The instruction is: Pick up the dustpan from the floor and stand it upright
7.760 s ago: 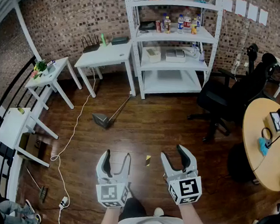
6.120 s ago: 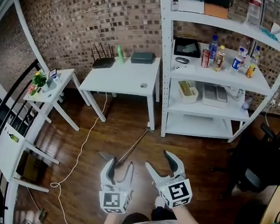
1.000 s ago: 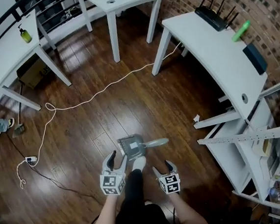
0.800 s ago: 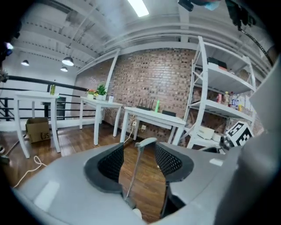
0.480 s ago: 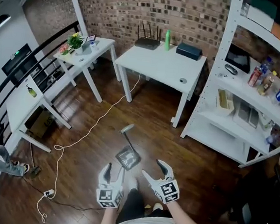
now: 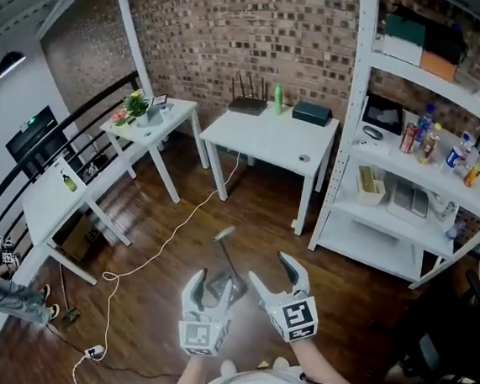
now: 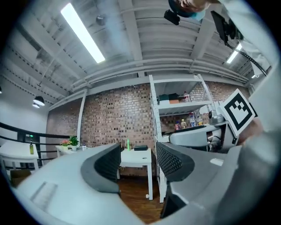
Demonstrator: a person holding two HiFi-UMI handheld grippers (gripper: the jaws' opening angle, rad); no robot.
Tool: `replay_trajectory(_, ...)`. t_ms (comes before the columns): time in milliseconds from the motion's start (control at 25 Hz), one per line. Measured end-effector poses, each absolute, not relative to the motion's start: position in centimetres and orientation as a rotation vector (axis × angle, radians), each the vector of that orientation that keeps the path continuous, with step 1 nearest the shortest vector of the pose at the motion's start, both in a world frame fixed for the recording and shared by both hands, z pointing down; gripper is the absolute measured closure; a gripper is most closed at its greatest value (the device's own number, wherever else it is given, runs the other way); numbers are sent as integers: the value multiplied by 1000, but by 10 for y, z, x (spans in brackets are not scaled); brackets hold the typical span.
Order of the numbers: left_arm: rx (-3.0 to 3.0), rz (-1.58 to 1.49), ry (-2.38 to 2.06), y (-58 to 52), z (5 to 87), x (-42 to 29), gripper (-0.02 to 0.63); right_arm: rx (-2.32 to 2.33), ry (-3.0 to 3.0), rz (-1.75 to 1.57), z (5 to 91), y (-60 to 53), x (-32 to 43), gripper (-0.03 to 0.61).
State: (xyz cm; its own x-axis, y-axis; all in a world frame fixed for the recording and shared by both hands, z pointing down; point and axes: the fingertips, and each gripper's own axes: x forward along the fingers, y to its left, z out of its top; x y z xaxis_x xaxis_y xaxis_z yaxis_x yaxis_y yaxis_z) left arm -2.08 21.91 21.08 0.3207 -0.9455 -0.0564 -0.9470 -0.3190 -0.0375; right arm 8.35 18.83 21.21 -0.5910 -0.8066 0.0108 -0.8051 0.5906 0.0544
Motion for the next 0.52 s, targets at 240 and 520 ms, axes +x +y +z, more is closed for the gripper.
replay_trajectory(240,-2499,44,1785,226,207,-39,357,1560,-2728,-120,191,197,97,282)
replay_trajectory(520,-2490,84,1734,214,202,-49,357,1614,-2678,-107,190,187,94,282)
